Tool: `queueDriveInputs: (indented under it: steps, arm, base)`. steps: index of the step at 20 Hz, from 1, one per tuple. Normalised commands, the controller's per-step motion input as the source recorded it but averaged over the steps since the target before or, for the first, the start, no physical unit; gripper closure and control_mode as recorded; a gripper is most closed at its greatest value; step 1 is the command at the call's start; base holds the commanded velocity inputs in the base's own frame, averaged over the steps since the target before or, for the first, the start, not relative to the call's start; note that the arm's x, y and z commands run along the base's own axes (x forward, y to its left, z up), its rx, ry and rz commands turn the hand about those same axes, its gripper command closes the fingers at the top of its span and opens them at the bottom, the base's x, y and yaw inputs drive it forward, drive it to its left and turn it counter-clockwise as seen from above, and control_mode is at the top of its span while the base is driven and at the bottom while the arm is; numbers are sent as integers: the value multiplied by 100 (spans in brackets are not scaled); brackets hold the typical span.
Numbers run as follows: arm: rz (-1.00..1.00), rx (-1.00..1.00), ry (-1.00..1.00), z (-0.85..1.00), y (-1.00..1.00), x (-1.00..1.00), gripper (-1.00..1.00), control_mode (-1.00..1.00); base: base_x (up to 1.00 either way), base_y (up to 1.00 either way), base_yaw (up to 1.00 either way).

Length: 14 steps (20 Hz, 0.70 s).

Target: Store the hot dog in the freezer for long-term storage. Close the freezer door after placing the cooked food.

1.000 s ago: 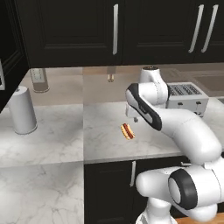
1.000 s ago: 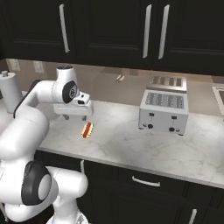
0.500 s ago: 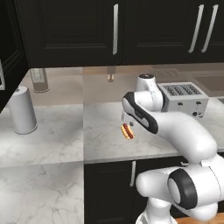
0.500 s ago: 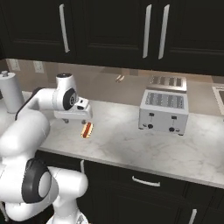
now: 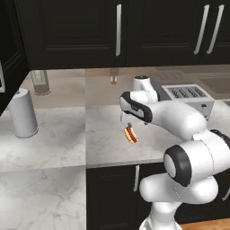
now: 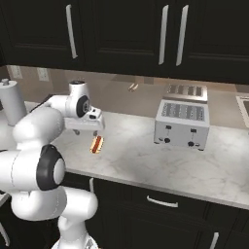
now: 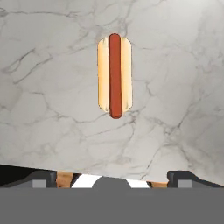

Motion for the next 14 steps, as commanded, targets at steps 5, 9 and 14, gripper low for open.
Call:
queueDriveInputs:
  steps: [5,9,14]
  arm:
    - [1,0,7,-36,0,29,-100,-100]
    - [0,0,1,-44,0,15,-100,-100]
    - [0,0,0,-34,0,27,-100,-100]
  base:
    - [0,0,0]
    - [0,0,0]
    - [0,0,0]
